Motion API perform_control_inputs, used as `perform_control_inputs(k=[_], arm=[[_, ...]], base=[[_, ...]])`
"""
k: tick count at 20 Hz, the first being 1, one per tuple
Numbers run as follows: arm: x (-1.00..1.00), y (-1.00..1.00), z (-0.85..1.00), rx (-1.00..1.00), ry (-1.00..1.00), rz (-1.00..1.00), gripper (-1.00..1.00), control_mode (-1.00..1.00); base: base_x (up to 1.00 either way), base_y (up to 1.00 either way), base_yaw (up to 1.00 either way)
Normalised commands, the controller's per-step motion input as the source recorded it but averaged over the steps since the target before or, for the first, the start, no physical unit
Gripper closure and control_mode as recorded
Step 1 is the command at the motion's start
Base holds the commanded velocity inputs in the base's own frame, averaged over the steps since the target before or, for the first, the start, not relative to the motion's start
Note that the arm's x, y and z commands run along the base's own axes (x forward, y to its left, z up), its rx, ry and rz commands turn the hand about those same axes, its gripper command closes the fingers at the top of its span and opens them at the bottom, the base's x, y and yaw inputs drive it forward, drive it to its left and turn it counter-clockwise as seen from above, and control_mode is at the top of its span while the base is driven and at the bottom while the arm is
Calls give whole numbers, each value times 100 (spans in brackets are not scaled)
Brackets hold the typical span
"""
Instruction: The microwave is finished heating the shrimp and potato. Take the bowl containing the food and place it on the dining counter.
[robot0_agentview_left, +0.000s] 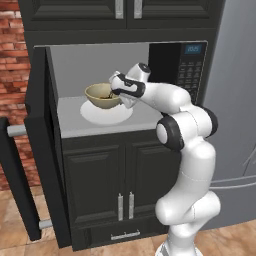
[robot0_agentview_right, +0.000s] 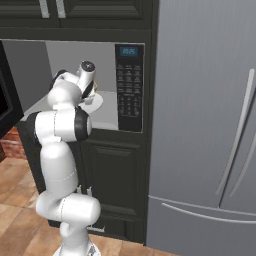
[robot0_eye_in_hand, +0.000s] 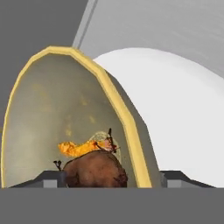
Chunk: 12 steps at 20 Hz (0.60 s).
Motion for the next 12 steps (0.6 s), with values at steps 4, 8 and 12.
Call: perform_control_inputs(k=[4,8,12], arm=[[-4,0,-21,-2,0,0,100,-100],[0,0,0,0,0,-1,100,-100],[-29,0,-11,0,0,0,100,-100]], base=[[0,0,0],[0,0,0],[0,0,0]])
